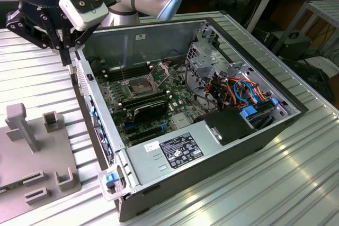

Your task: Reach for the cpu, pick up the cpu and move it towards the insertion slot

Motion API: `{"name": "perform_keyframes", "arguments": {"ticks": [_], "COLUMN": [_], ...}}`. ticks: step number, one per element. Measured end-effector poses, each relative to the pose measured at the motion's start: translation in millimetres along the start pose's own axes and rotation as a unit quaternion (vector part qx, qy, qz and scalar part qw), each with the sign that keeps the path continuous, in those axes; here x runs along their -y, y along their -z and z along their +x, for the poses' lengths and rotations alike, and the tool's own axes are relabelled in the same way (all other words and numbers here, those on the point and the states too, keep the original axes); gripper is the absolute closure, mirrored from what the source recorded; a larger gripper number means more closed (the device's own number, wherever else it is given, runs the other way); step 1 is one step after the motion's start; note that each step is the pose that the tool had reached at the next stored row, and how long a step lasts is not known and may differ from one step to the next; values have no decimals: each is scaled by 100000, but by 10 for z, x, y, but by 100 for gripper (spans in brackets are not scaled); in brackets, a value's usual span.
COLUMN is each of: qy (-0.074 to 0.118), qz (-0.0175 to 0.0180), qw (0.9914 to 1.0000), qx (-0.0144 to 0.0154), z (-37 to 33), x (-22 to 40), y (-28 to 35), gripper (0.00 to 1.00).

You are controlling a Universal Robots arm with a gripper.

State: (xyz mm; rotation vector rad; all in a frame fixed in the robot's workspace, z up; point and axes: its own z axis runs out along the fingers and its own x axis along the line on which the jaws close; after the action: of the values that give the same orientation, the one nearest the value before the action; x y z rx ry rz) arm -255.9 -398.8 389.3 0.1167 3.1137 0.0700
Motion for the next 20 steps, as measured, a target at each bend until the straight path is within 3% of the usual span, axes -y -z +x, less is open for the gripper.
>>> {"name": "perform_keyframes", "arguments": {"ticks": [11,20], "qy": [7,1], "qz": [-23,-44], "qw": [100000,100000], "qx": [-3,-4], "z": [94,216], "x": [7,16], "y": [0,-3], "gripper": [89,89]}}
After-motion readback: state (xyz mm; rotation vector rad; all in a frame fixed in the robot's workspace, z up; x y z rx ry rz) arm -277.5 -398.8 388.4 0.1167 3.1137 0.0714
